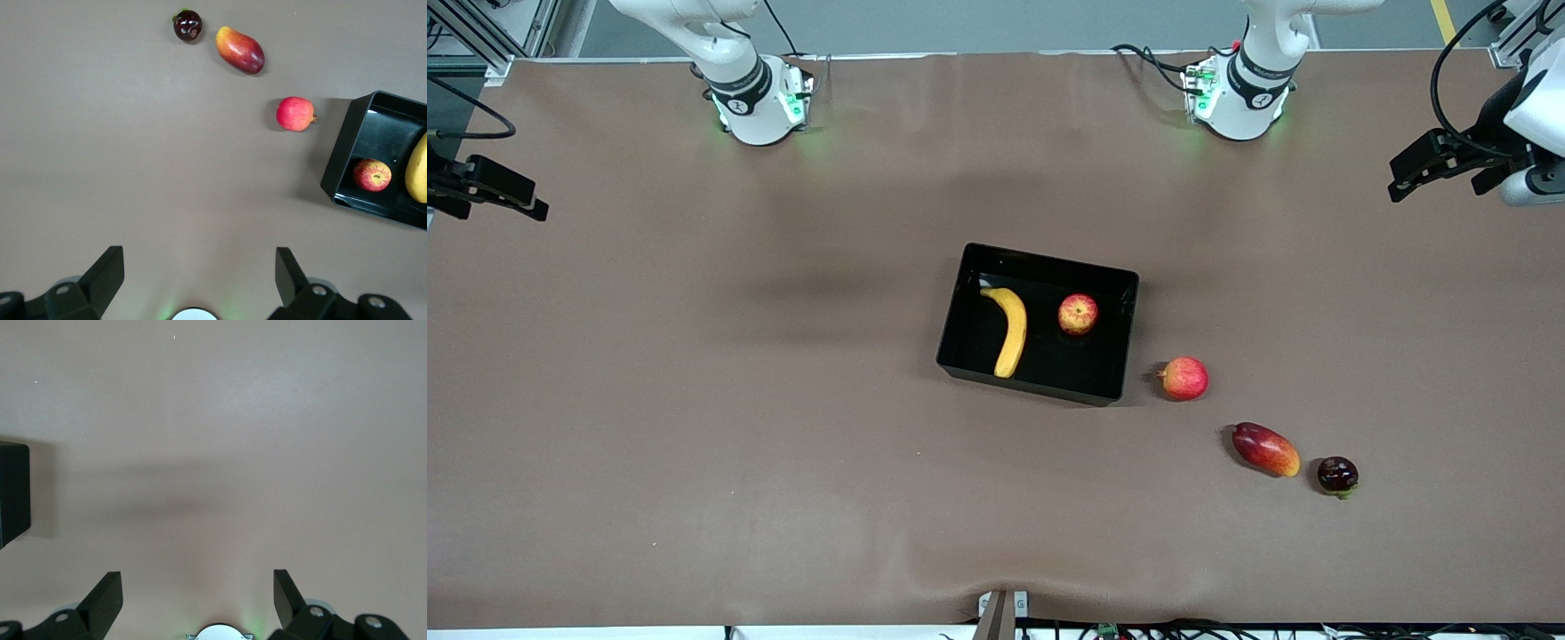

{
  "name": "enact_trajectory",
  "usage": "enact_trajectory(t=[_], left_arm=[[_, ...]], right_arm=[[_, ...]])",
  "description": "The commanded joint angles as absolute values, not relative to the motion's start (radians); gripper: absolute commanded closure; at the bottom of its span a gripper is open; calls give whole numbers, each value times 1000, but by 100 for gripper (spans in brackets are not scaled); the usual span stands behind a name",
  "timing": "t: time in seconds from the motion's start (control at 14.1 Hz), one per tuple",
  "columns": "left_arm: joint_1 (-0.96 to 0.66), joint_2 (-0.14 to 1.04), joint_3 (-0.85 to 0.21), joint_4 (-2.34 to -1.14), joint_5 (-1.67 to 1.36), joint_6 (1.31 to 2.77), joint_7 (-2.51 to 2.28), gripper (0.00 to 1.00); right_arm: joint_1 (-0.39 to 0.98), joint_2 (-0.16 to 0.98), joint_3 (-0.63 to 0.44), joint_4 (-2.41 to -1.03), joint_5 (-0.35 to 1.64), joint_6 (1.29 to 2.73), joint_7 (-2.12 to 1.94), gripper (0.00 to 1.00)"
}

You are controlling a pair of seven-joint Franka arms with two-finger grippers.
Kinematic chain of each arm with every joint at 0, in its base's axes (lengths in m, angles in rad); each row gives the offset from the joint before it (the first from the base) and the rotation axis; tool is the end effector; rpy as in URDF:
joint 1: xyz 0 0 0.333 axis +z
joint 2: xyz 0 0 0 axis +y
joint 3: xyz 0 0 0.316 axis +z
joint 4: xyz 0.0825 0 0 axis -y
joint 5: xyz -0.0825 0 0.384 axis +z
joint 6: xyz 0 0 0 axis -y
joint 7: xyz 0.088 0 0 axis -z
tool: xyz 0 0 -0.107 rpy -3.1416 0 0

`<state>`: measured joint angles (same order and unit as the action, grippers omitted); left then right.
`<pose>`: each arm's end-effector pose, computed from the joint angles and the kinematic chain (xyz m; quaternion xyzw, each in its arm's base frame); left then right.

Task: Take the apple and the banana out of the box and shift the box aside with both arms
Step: 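Move the left gripper toward the black box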

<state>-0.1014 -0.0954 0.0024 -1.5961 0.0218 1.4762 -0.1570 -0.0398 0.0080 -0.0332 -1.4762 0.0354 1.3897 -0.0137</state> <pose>0.5124 -0.0483 0.6555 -0.9994 -0.0299 0.0108 0.0122 0.5368 -0.0349 0.6490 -0.9984 0.0273 0.0464 0.0194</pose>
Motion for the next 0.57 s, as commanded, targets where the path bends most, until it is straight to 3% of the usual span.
enact_trajectory(t=[0.0, 0.5], left_arm=[[-103, -84, 5, -1569, 18, 1453, -146, 0], [-120, -19, -47, -1559, 3, 1459, -175, 0]], right_arm=[[-52, 5, -23, -1465, 23, 1379, -25, 0], [-51, 5, -23, -1465, 23, 1381, -25, 0]])
